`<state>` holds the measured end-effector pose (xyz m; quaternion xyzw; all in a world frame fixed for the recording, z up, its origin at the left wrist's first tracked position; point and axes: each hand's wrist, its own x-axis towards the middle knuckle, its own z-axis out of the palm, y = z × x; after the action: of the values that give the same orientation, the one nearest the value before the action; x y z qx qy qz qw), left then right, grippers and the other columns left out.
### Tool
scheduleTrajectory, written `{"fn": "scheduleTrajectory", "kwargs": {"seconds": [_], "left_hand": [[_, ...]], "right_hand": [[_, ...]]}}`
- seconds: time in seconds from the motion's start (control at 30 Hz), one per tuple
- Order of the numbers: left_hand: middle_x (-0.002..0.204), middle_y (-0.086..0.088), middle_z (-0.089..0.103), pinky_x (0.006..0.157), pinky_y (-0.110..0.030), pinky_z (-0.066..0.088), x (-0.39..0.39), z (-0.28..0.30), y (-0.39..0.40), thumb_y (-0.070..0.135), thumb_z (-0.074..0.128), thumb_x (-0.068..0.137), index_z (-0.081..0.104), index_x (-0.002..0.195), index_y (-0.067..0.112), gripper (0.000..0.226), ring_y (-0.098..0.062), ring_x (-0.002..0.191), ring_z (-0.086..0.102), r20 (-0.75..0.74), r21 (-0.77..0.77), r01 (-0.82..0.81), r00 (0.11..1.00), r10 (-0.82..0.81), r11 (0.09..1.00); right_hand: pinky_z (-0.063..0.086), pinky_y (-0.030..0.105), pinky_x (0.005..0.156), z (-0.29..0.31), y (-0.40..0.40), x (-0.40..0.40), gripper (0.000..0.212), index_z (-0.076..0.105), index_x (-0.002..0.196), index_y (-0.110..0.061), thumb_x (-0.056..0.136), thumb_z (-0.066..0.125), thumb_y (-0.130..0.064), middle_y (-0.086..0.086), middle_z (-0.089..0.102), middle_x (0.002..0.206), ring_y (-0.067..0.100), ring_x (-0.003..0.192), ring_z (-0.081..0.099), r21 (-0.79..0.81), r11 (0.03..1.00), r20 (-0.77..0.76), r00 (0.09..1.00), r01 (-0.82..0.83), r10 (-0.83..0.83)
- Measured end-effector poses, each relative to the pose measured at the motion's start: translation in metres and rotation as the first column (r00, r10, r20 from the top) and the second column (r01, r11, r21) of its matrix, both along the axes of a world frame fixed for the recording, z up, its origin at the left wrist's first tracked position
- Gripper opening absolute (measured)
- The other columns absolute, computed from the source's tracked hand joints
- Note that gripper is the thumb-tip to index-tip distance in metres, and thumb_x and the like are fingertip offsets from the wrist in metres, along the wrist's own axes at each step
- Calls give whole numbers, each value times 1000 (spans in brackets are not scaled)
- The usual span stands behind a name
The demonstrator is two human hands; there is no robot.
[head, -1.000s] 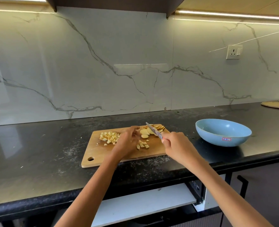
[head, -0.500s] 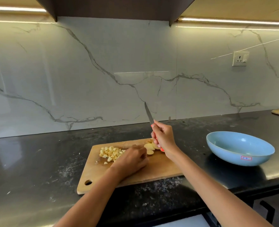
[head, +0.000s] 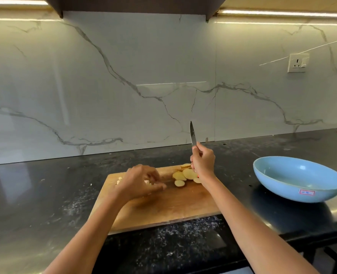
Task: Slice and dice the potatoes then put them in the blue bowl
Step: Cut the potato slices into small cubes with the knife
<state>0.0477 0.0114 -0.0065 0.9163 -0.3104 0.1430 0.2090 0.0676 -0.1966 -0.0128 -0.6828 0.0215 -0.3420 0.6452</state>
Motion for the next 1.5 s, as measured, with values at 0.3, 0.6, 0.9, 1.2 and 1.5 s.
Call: {"fn": "scheduleTrajectory", "kwargs": {"seconds": [0.3, 0.6, 0.9, 1.2, 1.5], "left_hand": [[94, 12, 66, 84, -34, 47, -4, -2, -33, 31, 63, 85, 67, 97, 26, 13, -7, 89, 58, 163, -176, -121, 975, 151, 977], [104, 3, 64, 55, -9, 36, -3, -9, -76, 39, 63, 85, 52, 118, 20, 40, -4, 80, 53, -99, 10, -89, 991, 90, 996], [94, 10, 57, 64, -7, 41, -20, -7, -53, 47, 71, 75, 58, 109, 21, 45, -1, 80, 52, -168, -50, 59, 983, -67, 997], [100, 7, 59, 69, -4, 44, -35, -7, -38, 24, 72, 79, 58, 115, 18, 39, -4, 87, 54, -235, -144, 68, 967, -100, 987], [104, 3, 62, 71, -7, 45, -38, -13, -38, 20, 70, 81, 50, 129, 14, 51, -6, 88, 57, -174, -200, 19, 983, -55, 980]], "right_hand": [[39, 16, 56, -7, -2, 8, 39, 49, 135, -6, 99, 45, -20, 8, 58, 87, 3, 62, 44, -80, 993, 43, 996, 85, -82], [47, 20, 63, -6, -3, 13, 39, 51, 133, -8, 98, 46, -23, 18, 66, 109, 18, 81, 58, -79, 987, 62, 989, 139, -134], [40, 11, 49, -4, -1, 1, 39, 50, 134, -6, 98, 46, -20, 7, 61, 89, 4, 60, 49, -89, 992, 17, 996, 90, -89], [29, 16, 33, 5, 9, -70, 39, 45, 138, -9, 99, 46, -13, 5, 47, 59, 4, 35, 35, -33, 989, -88, 986, -144, 141], [24, 19, 44, 1, 17, -140, 35, 50, 62, -12, 96, 41, -13, -3, 41, 54, 9, 46, 36, -795, 578, -322, 935, -183, -147]]}}
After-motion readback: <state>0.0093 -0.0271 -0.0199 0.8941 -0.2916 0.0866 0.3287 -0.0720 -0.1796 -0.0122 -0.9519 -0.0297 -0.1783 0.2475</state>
